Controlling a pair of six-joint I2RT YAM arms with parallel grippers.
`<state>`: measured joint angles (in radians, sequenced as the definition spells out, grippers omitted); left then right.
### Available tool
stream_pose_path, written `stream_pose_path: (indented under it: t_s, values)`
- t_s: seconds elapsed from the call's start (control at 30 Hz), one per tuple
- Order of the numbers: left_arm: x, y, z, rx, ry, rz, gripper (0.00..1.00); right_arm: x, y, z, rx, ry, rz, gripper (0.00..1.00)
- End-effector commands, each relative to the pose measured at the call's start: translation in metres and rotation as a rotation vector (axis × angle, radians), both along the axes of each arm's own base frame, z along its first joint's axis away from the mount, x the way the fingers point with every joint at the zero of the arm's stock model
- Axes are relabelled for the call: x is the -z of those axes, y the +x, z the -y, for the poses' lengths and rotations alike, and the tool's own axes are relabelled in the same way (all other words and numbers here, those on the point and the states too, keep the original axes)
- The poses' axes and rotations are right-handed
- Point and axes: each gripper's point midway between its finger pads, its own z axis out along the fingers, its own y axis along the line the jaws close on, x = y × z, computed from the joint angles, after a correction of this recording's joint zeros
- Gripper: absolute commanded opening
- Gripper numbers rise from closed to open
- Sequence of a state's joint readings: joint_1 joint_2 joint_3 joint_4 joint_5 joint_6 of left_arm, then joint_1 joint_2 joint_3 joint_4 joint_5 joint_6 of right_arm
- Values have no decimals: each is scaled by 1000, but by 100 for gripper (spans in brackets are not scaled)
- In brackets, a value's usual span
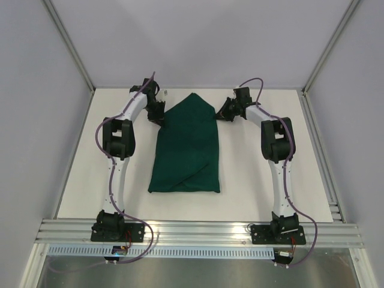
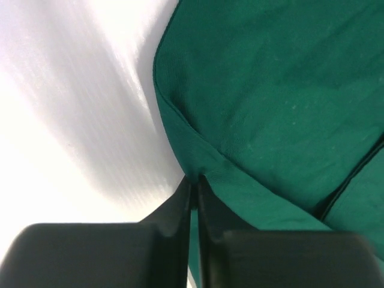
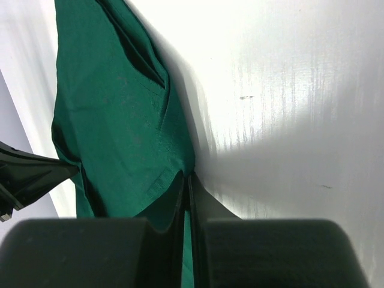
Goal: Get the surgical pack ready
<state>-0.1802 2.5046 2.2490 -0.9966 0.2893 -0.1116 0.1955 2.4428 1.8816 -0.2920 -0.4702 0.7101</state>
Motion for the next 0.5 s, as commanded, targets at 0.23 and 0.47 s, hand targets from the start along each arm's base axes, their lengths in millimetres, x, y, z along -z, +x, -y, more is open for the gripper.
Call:
stream_pose_path:
  t_s: [0.23, 0.47]
  values:
    - [-51, 9, 12, 58, -84, 152, 0, -72, -8, -12, -81, 37, 143, 0]
    - [-117, -26, 13, 150, -126, 269, 0, -133, -47, -10, -108, 56, 249, 0]
